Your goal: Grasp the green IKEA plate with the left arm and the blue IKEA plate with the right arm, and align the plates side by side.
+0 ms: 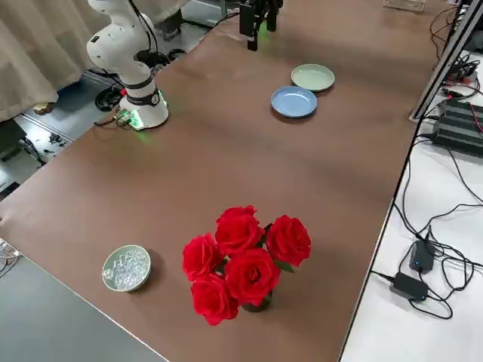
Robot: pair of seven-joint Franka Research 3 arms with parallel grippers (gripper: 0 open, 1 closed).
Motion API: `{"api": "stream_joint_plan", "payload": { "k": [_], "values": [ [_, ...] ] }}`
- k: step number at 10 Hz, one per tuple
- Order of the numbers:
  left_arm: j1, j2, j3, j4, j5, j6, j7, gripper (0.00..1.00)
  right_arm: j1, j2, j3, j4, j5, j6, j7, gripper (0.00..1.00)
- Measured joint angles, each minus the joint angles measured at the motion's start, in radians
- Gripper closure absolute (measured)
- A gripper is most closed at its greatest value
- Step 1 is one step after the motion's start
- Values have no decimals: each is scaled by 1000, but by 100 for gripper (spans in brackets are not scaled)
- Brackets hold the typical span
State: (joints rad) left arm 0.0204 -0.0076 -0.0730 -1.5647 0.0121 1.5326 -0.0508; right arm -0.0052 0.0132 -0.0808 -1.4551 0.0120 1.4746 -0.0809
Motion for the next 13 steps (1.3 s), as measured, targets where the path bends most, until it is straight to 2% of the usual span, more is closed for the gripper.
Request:
{"api": "stream_joint_plan", "payload": {
  "k": [7,9,13],
  "values": [
    [-7,-29,27,-30,-17,4,90,2,5,3,17,8,0,0,1,0],
    [-9,-31,27,-42,-17,40,67,2,4,3,15,9,0,13,1,0],
    [-14,-31,26,-46,-17,46,-17,2,3,3,11,11,0,53,1,0]
  ]
}}
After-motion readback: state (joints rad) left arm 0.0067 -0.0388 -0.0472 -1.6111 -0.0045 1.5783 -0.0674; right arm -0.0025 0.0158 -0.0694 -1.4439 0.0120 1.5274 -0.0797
